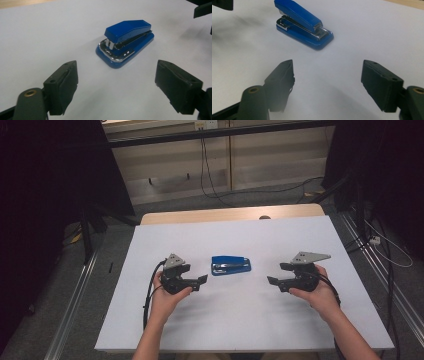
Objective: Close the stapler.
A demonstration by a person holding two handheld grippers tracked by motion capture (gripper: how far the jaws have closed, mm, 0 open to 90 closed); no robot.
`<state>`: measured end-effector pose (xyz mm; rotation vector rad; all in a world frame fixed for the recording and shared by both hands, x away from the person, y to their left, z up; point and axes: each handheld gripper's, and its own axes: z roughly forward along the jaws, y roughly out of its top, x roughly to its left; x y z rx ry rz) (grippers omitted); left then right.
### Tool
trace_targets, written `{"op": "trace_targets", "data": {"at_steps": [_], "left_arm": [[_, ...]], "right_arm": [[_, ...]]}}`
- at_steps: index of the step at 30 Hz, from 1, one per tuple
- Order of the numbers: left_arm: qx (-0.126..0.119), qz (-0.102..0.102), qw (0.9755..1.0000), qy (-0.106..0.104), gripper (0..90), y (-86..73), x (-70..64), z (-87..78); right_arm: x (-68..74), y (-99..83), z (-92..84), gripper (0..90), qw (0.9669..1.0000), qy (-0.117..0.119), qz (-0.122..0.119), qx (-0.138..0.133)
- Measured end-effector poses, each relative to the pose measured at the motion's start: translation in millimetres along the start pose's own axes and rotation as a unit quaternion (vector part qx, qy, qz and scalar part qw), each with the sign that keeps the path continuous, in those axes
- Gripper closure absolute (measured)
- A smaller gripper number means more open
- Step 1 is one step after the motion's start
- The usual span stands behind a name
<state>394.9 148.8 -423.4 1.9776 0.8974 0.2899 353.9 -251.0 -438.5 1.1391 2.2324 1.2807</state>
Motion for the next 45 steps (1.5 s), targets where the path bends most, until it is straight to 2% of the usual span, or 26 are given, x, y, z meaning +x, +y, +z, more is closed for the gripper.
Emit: {"op": "trace_targets", "data": {"at_steps": [4, 7, 17, 19, 24, 29, 32, 39, 45], "left_arm": [[-0.004, -0.008, 1.0, 0.002, 16.3, -4.0, 2.1, -8.4], [-0.004, -0.005, 1.0, 0.005, 14.6, -7.8, 3.5, -14.4], [-0.009, -0.01, 0.9998, 0.012, 10.8, -21.3, 10.9, -35.6], [-0.014, -0.017, 0.9997, 0.013, 10.1, -24.2, 11.5, -39.4], [-0.015, -0.01, 0.9997, 0.017, 9.1, -29.5, 13.1, -50.0], [-0.022, -0.015, 0.9994, 0.022, 9.0, -35.2, 15.8, -58.2], [-0.017, -0.009, 0.9995, 0.024, 8.5, -39.1, 18.0, -62.1], [-0.015, -0.008, 0.9994, 0.031, 7.4, -48.1, 23.1, -70.8], [-0.015, -0.008, 0.9993, 0.033, 7.4, -55.4, 26.5, -77.6]], "right_arm": [[4.0, -3.4, -5.6, 23.3, 1.0, 0.004, -0.003, -0.001], [7.2, -5.8, -9.9, 21.4, 1.0, 0.004, -0.006, -0.001], [13.7, -17.3, -21.5, 17.9, 1.0, 0.01, 0.0, 0.001], [13.8, -20.7, -23.3, 17.4, 0.9999, 0.01, 0.002, 0.004], [14.1, -27.3, -29.9, 16.9, 1.0, 0.005, 0.003, 0.007], [15.1, -32.4, -38.9, 15.7, 1.0, 0.001, 0.007, 0.002], [16.5, -35.8, -41.8, 15.5, 1.0, -0.002, 0.004, 0.004], [21.1, -40.9, -46.3, 15.0, 1.0, 0.004, -0.001, 0.007], [20.9, -44.4, -50.8, 14.8, 1.0, -0.002, 0.001, 0.006]]}}
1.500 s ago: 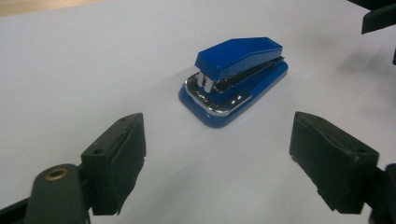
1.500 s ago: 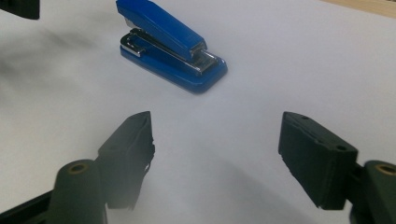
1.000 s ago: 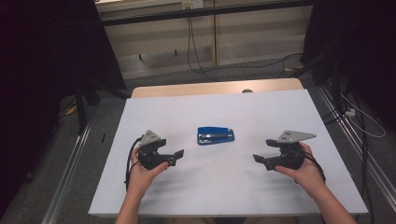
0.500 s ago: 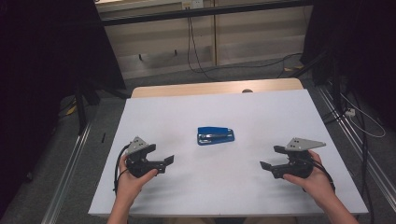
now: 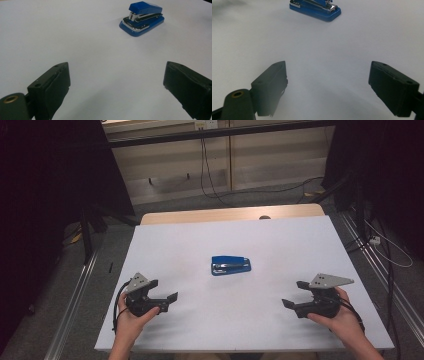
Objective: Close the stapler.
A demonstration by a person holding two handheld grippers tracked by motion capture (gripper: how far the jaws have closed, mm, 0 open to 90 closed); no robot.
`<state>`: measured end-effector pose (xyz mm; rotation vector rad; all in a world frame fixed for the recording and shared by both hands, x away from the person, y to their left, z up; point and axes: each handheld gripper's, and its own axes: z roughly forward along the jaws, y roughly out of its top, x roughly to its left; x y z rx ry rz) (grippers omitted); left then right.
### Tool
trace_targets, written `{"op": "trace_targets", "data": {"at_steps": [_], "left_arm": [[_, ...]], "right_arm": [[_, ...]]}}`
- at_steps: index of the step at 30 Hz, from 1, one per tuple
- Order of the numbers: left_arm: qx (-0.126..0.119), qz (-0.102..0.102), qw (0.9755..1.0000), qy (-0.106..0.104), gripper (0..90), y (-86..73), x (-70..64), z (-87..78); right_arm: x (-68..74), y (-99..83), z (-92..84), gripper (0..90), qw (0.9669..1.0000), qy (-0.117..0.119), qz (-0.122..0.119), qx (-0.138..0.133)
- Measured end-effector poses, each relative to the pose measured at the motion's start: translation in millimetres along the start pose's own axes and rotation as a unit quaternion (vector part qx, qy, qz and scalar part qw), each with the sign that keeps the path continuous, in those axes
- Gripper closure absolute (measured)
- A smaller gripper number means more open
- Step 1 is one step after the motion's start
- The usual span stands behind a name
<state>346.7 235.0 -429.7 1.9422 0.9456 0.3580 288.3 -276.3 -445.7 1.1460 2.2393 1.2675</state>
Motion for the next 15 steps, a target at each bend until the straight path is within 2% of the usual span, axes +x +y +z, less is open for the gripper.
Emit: {"op": "trace_targets", "data": {"at_steps": [5, 10, 15], "left_arm": [[-0.006, -0.008, 0.9999, 0.001, 6.9, -5.0, -0.2, -2.4], [-0.004, 0.001, 1.0, -0.003, 6.4, -7.3, -1.4, -5.8], [-0.004, -0.002, 1.0, 0.003, 6.0, -10.6, 0.8, -10.3]], "right_arm": [[0.6, -2.2, -1.3, 14.4, 1.0, 0.0, 0.002, -0.005], [1.2, -2.8, -2.0, 14.1, 1.0, 0.0, -0.003, -0.008], [1.0, -2.2, -3.9, 13.7, 0.9999, 0.0, -0.001, -0.014]]}}
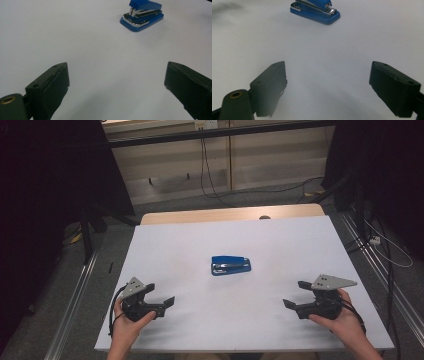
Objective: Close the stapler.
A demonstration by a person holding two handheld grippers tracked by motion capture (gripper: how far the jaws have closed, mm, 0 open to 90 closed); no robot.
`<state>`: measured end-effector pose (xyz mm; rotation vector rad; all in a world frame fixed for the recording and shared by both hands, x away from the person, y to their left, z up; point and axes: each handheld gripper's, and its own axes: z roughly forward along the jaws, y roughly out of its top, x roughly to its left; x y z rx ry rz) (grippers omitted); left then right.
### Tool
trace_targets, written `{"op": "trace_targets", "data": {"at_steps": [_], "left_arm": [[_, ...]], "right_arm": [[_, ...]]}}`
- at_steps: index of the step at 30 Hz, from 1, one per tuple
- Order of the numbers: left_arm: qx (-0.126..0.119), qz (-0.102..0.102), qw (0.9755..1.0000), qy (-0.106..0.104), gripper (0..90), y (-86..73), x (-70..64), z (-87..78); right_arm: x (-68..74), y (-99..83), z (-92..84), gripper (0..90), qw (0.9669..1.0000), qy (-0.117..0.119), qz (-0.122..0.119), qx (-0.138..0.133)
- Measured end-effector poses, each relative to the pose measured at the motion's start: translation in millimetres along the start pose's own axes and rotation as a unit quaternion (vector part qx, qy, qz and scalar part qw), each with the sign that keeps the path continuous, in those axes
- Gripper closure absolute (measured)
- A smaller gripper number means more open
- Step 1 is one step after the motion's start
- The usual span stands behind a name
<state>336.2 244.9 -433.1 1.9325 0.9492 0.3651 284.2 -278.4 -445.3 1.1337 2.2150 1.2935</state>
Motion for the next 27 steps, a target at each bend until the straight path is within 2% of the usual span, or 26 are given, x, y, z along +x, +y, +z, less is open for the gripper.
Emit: {"op": "trace_targets", "data": {"at_steps": [7, 18, 27], "left_arm": [[-0.001, -0.01, 0.9999, 0.0, 6.0, -5.5, 3.2, -3.9], [0.001, -0.004, 1.0, -0.004, 5.5, -7.3, 3.8, -5.4], [0.0, -0.003, 1.0, -0.006, 5.6, -5.9, 3.7, -4.1]], "right_arm": [[0.0, -2.1, -2.7, 13.4, 1.0, -0.001, -0.003, 0.001], [0.7, -5.5, -8.3, 13.1, 0.9998, -0.007, -0.016, 0.004], [-1.9, -7.6, -8.9, 12.9, 0.9999, -0.006, -0.01, 0.004]]}}
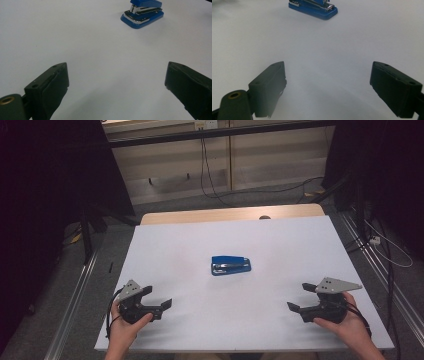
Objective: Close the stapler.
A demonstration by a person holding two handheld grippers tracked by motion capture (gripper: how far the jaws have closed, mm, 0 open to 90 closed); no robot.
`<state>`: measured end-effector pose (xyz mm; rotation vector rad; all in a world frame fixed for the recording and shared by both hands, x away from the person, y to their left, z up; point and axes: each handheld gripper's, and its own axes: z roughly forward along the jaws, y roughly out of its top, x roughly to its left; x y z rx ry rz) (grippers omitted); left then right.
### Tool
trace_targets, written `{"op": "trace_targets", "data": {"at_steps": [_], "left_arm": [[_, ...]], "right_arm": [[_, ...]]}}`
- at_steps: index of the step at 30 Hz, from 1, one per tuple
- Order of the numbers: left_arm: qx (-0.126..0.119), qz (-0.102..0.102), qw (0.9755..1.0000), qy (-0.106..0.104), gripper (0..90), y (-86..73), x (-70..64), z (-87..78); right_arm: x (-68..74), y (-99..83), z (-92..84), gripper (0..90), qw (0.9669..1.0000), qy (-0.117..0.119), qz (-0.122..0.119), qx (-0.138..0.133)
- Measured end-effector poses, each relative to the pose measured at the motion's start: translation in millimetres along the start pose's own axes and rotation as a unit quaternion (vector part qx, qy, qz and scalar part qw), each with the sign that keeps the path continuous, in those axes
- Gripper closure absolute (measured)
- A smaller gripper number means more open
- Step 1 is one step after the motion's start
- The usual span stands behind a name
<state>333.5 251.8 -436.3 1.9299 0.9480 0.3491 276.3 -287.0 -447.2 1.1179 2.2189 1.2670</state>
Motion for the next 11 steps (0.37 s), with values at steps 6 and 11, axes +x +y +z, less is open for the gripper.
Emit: {"op": "trace_targets", "data": {"at_steps": [6, 11], "left_arm": [[0.0, 0.002, 1.0, -0.001, 5.6, 0.6, -1.8, 0.7], [0.005, 0.006, 1.0, 0.004, 5.6, -0.1, -2.2, 2.0]], "right_arm": [[-0.6, -1.0, 0.1, 12.9, 1.0, -0.002, 0.001, 0.0], [-0.4, -0.8, 2.1, 12.5, 1.0, 0.002, 0.004, 0.0]]}}
